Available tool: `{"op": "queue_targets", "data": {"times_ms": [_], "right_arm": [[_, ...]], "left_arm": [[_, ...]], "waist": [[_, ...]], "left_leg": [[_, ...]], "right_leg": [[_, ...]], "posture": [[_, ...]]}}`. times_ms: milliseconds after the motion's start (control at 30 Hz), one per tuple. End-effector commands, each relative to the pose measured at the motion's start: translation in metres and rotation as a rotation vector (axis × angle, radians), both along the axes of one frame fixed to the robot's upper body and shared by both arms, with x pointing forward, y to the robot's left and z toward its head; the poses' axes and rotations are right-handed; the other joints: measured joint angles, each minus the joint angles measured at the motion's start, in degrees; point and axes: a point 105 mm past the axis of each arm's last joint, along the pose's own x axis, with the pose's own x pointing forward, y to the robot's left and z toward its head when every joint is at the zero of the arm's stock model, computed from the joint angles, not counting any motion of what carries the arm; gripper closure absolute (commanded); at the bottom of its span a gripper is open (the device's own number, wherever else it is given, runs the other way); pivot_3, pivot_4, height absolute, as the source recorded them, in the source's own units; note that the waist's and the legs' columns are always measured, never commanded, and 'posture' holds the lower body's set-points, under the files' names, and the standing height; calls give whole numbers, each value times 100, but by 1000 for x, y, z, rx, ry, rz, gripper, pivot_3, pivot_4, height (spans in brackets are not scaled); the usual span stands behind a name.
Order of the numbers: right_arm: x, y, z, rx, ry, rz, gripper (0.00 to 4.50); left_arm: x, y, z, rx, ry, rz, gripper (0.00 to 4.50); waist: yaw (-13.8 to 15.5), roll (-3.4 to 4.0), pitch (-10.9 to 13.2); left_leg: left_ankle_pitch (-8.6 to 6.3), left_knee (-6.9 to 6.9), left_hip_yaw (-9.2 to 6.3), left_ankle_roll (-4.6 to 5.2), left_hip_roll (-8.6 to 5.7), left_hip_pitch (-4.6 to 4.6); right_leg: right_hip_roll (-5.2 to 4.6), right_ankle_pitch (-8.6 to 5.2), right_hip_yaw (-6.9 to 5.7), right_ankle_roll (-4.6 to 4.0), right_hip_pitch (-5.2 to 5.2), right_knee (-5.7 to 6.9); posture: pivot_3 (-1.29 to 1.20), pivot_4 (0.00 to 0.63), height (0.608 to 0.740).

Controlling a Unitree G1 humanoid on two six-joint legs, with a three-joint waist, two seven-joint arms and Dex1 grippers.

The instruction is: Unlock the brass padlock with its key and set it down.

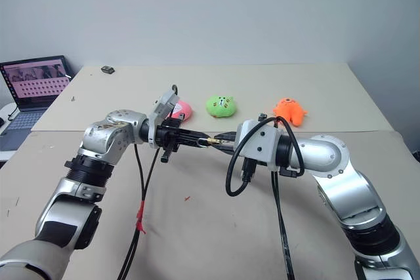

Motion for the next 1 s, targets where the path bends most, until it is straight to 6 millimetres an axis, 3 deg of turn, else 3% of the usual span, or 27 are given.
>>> {"op": "queue_targets", "data": {"times_ms": [33, 300, 633, 800, 833, 900, 1000], "right_arm": [[5, 2, 3, -2, -42, 20, 4347], [20, 1, 6, -4, -83, 27, 4347], [23, 1, 5, -13, -96, 28, 4347], [23, -5, 14, -21, -101, 18, 4347], [21, -5, 16, -21, -101, 20, 4347], [18, -5, 16, -28, -86, 30, 4347], [13, -4, 10, -41, -54, 45, 4347]], "left_arm": [[-6, 6, 16, -34, -45, 0, 4421], [-9, 13, 16, -34, -36, 44, 4421], [-7, 16, 16, -31, -40, 68, 4421], [-4, 36, 1, 34, -53, 131, 4421], [-4, 41, -3, 52, -59, 139, 3915], [-5, 46, -5, 69, -84, 150, 3428], [-4, 46, 4, 57, -138, 160, 2188]], "waist": [[-3, 1, -1], [12, 2, -1], [7, 3, -2], [-5, 5, -3], [-9, 4, -2], [-4, 4, -2], [33, 2, -1]], "left_leg": [[0, 0, 0, 0, 0, 0], [1, 2, 0, -1, -1, 1], [1, 2, 0, -1, -1, -1], [1, 1, 0, -1, 0, 2], [1, 1, 0, -1, 0, 4], [1, 0, 2, -1, 2, 6], [1, 1, 0, -1, 4, 5]], "right_leg": [[0, 0, 0, 0, 0, 0], [-2, 1, 0, -1, 1, 1], [-2, 10, 0, -18, 0, 1], [-1, 10, -1, -18, 0, 2], [-1, 10, -1, -18, 0, 2], [-1, 10, 0, -19, -1, 3], [0, 10, -3, -18, -2, 4]], "posture": [[0, 150, 650], [0, 150, 650], [0, 150, 650], [0, 150, 650], [0, 150, 650], [0, 150, 650], [0, 150, 650]]}}
